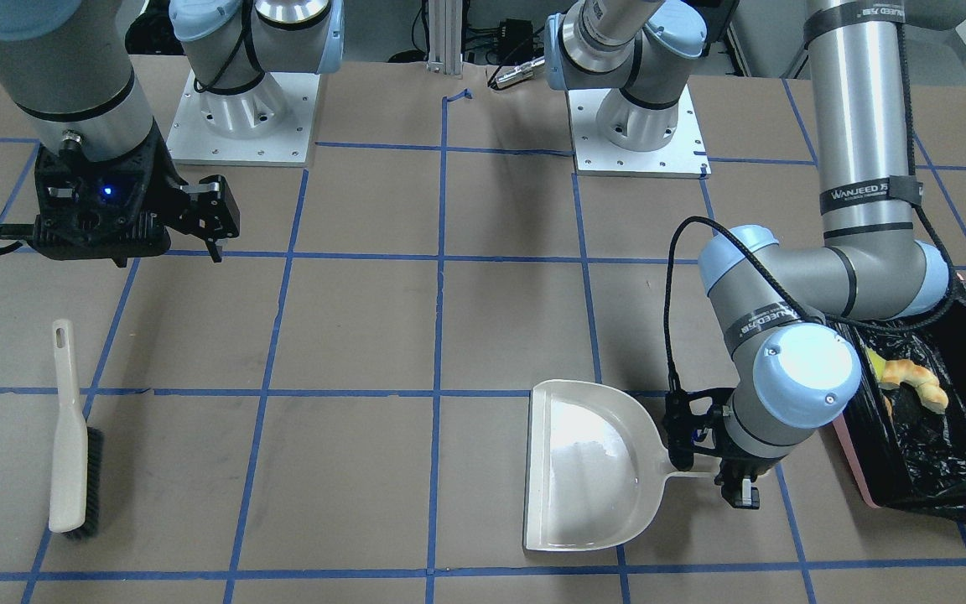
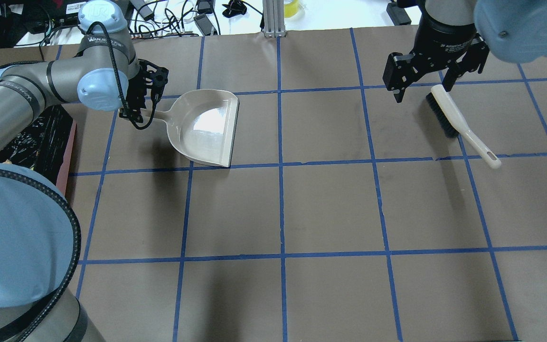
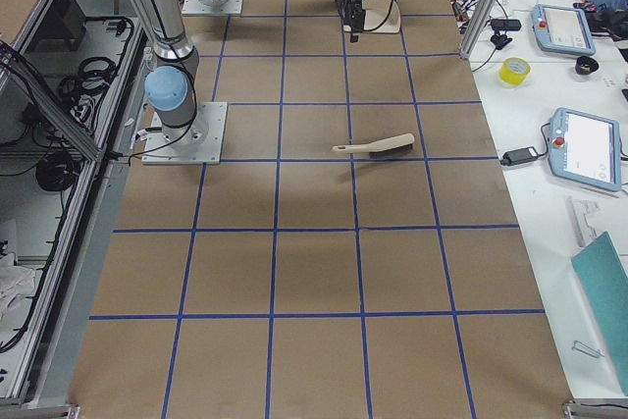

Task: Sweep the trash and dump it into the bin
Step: 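Lower the empty dustpan onto the table with the left gripper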

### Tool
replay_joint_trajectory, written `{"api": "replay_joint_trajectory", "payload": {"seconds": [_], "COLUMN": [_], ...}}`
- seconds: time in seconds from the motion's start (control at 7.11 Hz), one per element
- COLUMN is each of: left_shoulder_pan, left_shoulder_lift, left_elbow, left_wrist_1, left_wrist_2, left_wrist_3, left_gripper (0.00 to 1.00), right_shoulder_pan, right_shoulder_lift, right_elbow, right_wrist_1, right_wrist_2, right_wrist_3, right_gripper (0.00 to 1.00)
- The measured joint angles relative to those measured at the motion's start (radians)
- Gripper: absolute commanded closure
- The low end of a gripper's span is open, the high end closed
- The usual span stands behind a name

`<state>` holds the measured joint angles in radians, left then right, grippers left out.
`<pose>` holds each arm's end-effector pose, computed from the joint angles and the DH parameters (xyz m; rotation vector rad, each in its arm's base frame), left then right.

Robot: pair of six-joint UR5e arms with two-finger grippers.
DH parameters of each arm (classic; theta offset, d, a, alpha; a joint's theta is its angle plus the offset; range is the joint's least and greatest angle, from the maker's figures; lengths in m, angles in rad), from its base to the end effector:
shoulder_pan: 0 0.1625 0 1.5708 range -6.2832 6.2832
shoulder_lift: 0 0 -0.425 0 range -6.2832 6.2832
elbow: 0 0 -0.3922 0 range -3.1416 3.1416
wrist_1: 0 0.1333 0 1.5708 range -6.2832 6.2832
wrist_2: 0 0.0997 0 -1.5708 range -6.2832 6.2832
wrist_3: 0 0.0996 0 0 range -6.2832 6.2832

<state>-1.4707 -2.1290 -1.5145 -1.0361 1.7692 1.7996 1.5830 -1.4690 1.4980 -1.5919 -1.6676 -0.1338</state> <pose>-0.0460 -0.6798 0.2400 2.2442 1.9790 0.2137 0.1302 -0.5326 0.4740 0.2227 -3.0372 -0.0210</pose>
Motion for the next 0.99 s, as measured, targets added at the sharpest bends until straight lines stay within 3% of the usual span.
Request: {"api": "replay_joint_trajectory", "payload": {"seconds": [0.14, 0.28, 0.42, 0.56, 0.99], "left_shoulder_pan": [-0.002, -0.003, -0.003, -0.003, 0.02], "left_shoulder_lift": [0.003, 0.004, 0.004, 0.004, 0.046], "left_elbow": [0.003, 0.006, 0.005, -0.001, -0.009], "left_wrist_1": [0.001, 0.006, 0.019, 0.035, 0.028], "left_wrist_2": [0.007, 0.01, 0.018, 0.031, 0.051], "left_wrist_3": [0.015, 0.026, 0.035, 0.038, 0.025], "left_gripper": [1.0, 0.8, 0.31, 0.16, 0.16], "right_shoulder_pan": [0.0, 0.0, 0.0, 0.0, 0.0], "right_shoulder_lift": [0.0, 0.001, 0.001, 0.001, 0.002], "right_elbow": [0.0, 0.001, 0.001, 0.001, 0.002], "right_wrist_1": [-0.001, -0.001, -0.002, -0.002, -0.002], "right_wrist_2": [-0.001, -0.002, -0.003, -0.004, -0.006], "right_wrist_3": [-0.003, -0.004, -0.003, -0.003, -0.004], "right_gripper": [0.05, 0.03, 0.01, 0.01, 0.01]}}
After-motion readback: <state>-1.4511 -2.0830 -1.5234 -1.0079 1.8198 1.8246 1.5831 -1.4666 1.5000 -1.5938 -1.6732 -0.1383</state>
